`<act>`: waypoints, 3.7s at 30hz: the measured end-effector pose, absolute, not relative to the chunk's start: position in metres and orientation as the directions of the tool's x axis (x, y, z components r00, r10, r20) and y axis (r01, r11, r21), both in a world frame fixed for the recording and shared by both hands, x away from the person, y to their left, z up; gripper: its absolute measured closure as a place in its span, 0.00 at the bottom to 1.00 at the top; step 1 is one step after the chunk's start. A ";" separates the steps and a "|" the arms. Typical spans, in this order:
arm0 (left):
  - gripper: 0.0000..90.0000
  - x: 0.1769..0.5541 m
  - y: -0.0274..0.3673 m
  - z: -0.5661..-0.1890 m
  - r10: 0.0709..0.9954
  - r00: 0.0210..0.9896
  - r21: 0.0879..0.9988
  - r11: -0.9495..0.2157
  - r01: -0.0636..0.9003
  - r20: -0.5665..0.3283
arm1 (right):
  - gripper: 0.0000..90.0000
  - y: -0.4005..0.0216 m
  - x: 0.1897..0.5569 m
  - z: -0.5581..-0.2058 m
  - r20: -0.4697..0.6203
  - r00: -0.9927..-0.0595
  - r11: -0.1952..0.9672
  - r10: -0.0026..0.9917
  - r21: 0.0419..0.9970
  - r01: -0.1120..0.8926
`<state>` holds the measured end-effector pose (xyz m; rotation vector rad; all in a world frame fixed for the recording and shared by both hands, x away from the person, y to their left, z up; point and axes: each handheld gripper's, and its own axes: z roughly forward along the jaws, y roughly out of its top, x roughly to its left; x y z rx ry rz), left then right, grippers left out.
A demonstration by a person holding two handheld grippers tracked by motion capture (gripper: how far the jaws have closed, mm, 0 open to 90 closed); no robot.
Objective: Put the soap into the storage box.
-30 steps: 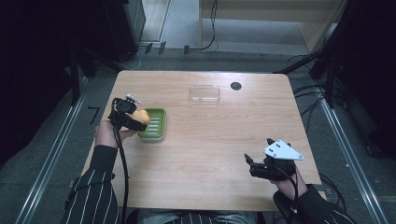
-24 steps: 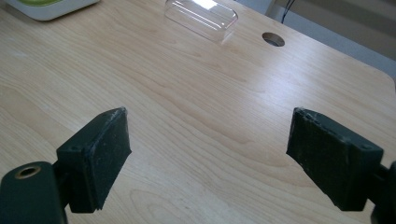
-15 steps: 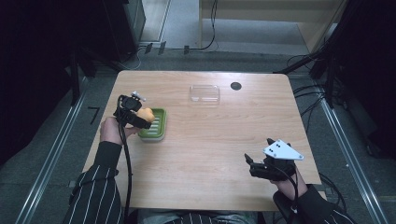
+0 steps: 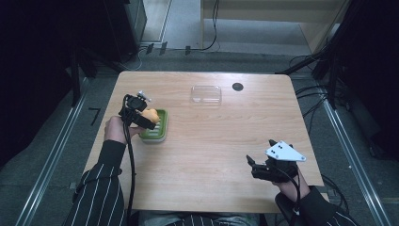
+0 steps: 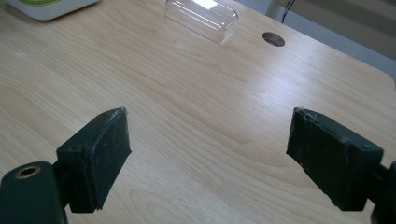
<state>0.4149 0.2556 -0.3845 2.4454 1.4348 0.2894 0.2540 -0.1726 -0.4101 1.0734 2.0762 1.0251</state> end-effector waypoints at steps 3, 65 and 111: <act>0.44 0.418 0.254 -0.387 0.875 0.484 0.334 -0.464 0.820 0.025 | 0.15 -0.173 0.254 -0.410 -0.143 -0.508 0.382 0.849 0.832 0.403; 0.44 0.442 0.237 -0.421 0.858 0.499 0.187 -0.514 0.837 0.124 | 0.15 -0.173 0.254 -0.410 -0.145 -0.507 0.383 0.849 0.831 0.402; 0.22 0.442 0.241 -0.415 0.882 0.451 0.216 -0.471 0.855 0.136 | 0.15 -0.174 0.257 -0.412 -0.146 -0.507 0.384 0.850 0.830 0.405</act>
